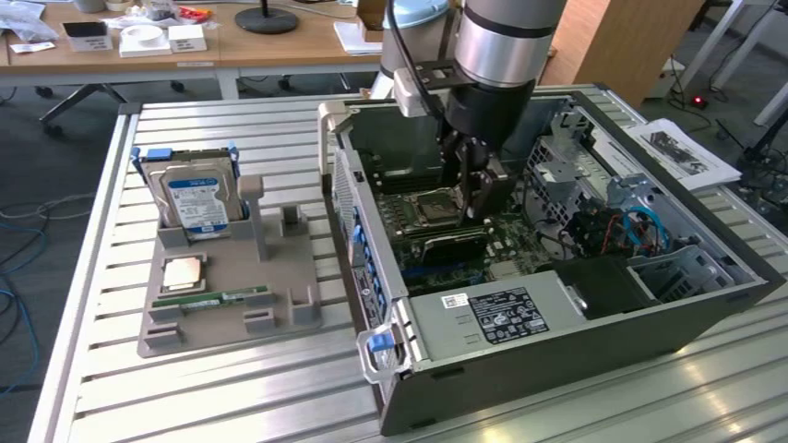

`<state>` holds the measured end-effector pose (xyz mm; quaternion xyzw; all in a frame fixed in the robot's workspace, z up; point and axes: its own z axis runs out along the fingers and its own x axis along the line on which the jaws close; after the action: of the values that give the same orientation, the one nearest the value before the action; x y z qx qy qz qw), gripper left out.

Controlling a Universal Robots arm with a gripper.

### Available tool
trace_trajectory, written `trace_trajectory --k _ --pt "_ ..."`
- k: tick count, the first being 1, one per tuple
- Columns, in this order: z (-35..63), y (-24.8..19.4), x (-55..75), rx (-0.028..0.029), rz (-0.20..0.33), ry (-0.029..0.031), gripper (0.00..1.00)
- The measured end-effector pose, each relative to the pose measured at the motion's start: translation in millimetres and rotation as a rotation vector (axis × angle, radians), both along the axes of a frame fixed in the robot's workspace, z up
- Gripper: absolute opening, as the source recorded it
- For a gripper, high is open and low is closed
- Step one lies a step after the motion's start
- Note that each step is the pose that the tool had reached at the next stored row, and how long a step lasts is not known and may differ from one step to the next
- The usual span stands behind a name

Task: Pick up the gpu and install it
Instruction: 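Insert the gpu into the slot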

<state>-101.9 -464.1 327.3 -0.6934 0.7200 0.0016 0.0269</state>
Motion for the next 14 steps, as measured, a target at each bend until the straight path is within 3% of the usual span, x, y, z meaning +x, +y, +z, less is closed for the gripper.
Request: trace_trajectory --k 14 --pt "17.9 0.0 0.0 0.0003 0.000 -0.0016 0.75"
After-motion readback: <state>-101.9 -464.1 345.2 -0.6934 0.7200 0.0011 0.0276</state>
